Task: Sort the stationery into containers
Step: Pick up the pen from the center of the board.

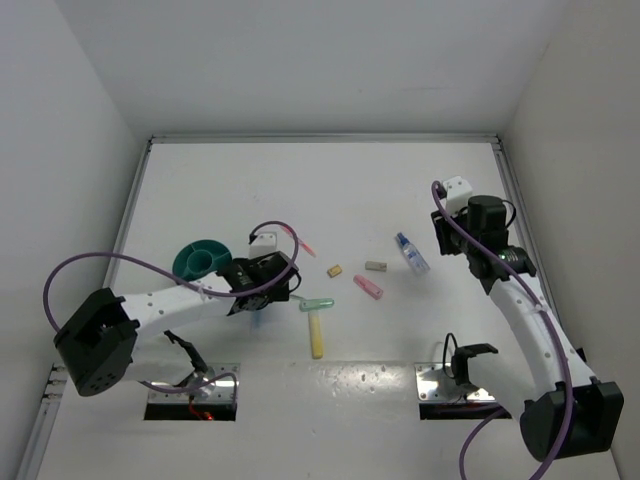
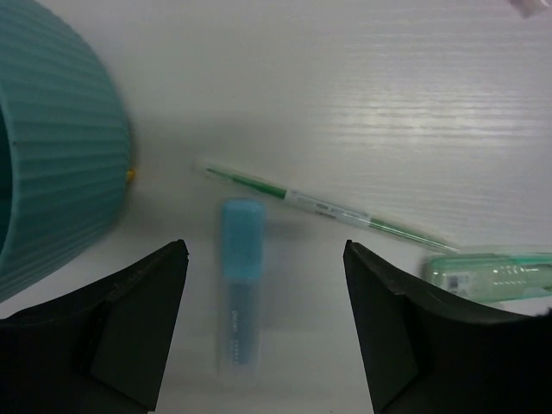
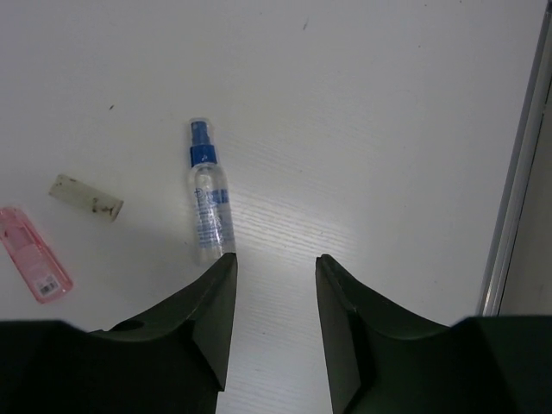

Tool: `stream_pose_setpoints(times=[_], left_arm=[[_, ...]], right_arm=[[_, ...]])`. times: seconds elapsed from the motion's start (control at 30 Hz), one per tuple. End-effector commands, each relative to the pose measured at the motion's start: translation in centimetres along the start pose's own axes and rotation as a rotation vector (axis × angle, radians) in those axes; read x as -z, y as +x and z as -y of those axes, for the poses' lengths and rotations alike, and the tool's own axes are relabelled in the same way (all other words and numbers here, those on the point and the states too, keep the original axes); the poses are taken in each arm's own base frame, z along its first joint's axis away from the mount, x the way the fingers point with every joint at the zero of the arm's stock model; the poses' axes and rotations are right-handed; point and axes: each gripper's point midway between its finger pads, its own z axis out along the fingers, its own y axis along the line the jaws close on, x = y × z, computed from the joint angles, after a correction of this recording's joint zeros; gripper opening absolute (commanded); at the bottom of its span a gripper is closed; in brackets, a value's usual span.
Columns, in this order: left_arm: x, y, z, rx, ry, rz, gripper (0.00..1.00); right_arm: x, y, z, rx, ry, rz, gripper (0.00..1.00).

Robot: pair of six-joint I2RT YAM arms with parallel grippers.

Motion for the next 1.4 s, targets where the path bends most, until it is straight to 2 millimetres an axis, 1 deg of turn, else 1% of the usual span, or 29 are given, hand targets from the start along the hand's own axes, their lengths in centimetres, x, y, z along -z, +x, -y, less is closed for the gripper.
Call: stream_pose_setpoints(times=[0.0, 0.1, 0.13, 0.2, 0.23, 0.4, 0.43, 0.5, 0.53, 0.6, 0.63, 0.7, 0.73, 0.83, 0.87, 0.93, 0.97, 1.0, 1.03, 1.07, 1.1, 1.13, 1.17, 1.2, 1.23, 1.27, 1.3, 1.33, 1.37], left_arm=[[-0.6, 0.7, -1.8, 0.057, -0.085, 0.031, 0.79], [-1.5, 2.0, -2.3, 0.057, -0.103, 0.004, 0.79], [-1.7, 2.0, -2.1, 0.068, -0.102, 0.006, 0.77], [-1.9, 2.0, -1.9, 0.071, -0.099, 0.008, 0.73], [-2.3, 2.4, -1.9, 0.06, -0.11, -0.002, 0.72], [-3.2, 2.9, -1.9, 0.055, -0.129, -0.014, 0.69], [-3.4, 2.7, -1.9, 0.061, -0.123, -0.017, 0.67], [-3.7, 3.1, -1.9, 0.062, -0.116, -0.034, 0.64], [-3.9, 3.2, -2.2, 0.063, -0.119, -0.032, 0.58], [-4.1, 3.2, -1.8, 0.058, -0.102, -0.037, 0.52], [-4.3, 3.6, -2.2, 0.064, -0.108, -0.051, 0.49], [-4.3, 3.6, -1.9, 0.06, -0.095, -0.054, 0.44], [-4.3, 3.7, -1.8, 0.06, -0.088, -0.062, 0.43], [-3.8, 3.1, -1.3, 0.07, -0.057, -0.05, 0.36], [-3.5, 3.1, -0.9, 0.078, -0.031, -0.06, 0.3], [-2.2, 1.8, 0.0, 0.097, 0.017, -0.035, 0.26], [-1.3, 0.7, 1.2, 0.108, 0.064, -0.021, 0.24], [-0.5, -0.2, 1.8, 0.117, 0.09, -0.001, 0.2], [1.5, -2.3, 2.9, 0.139, 0.144, 0.04, 0.2], [2.4, -3.8, 2.9, 0.16, 0.152, 0.079, 0.18], [4.3, -6.3, 2.5, 0.199, 0.16, 0.149, 0.17], [4.3, -6.0, 2.2, 0.182, 0.149, 0.14, 0.16], [6.3, -8.5, 2.1, 0.23, 0.182, 0.207, 0.16], [6.7, -10.2, 0.5, 0.272, 0.132, 0.266, 0.14], [7.3, -11.1, -0.8, 0.284, 0.097, 0.299, 0.12], [8.1, -12.4, -1.9, 0.315, 0.071, 0.343, 0.09], [8.9, -13.7, -4.1, 0.358, 0.006, 0.419, 0.0], [9.6, -14.8, -5.5, 0.397, -0.036, 0.469, 0.0], [10.1, -15.2, -6.6, 0.42, -0.071, 0.505, 0.0]], right_arm=[[0.2, -1.1, 0.3, 0.001, 0.016, 0.048, 0.44], [0.2, -1.2, 0.9, 0.009, 0.05, 0.057, 0.44], [0.1, -0.7, 1.0, 0.009, 0.057, 0.046, 0.44], [0.1, -0.7, 1.0, 0.009, 0.057, 0.046, 0.44], [0.1, -0.7, 1.0, 0.009, 0.057, 0.046, 0.44], [0.1, -0.7, 1.0, 0.009, 0.057, 0.046, 0.44], [0.1, -0.7, 1.0, 0.009, 0.057, 0.046, 0.44], [0.1, -0.7, 1.0, 0.009, 0.057, 0.046, 0.44], [0.3, -0.9, 1.0, 0.009, 0.06, 0.054, 0.44], [0.3, -0.9, 1.2, 0.009, 0.069, 0.052, 0.44], [0.3, -0.9, 1.2, 0.009, 0.069, 0.052, 0.44], [0.3, -0.9, 1.2, 0.0, 0.069, 0.052, 0.44], [0.3, -0.9, 1.2, 0.0, 0.069, 0.052, 0.44], [0.3, -0.9, 1.2, 0.0, 0.069, 0.052, 0.44], [0.3, -0.9, 1.2, 0.0, 0.069, 0.052, 0.44], [0.3, -0.9, 1.2, 0.0, 0.069, 0.052, 0.44], [0.3, -0.9, 1.2, 0.0, 0.069, 0.052, 0.44], [0.3, -0.9, 1.2, 0.0, 0.069, 0.052, 0.44], [0.3, -0.9, 1.2, 0.0, 0.069, 0.052, 0.44], [0.3, -0.9, 1.2, 0.0, 0.069, 0.052, 0.44], [0.3, -0.9, 1.2, 0.0, 0.069, 0.052, 0.43], [0.3, -0.9, 1.2, 0.0, 0.069, 0.052, 0.41], [0.3, -0.9, 1.2, 0.0, 0.069, 0.052, 0.38], [0.3, -0.9, 1.2, 0.0, 0.069, 0.052, 0.33], [0.3, -0.9, 1.0, 0.0, 0.06, 0.055, 0.15], [0.3, -0.9, 1.0, 0.0, 0.06, 0.055, 0.07], [0.3, -0.9, 1.0, 0.0, 0.06, 0.055, 0.02], [0.3, -0.9, 1.0, 0.0, 0.06, 0.055, 0.0], [0.5, -1.2, 0.8, 0.0, 0.049, 0.067, 0.0]])
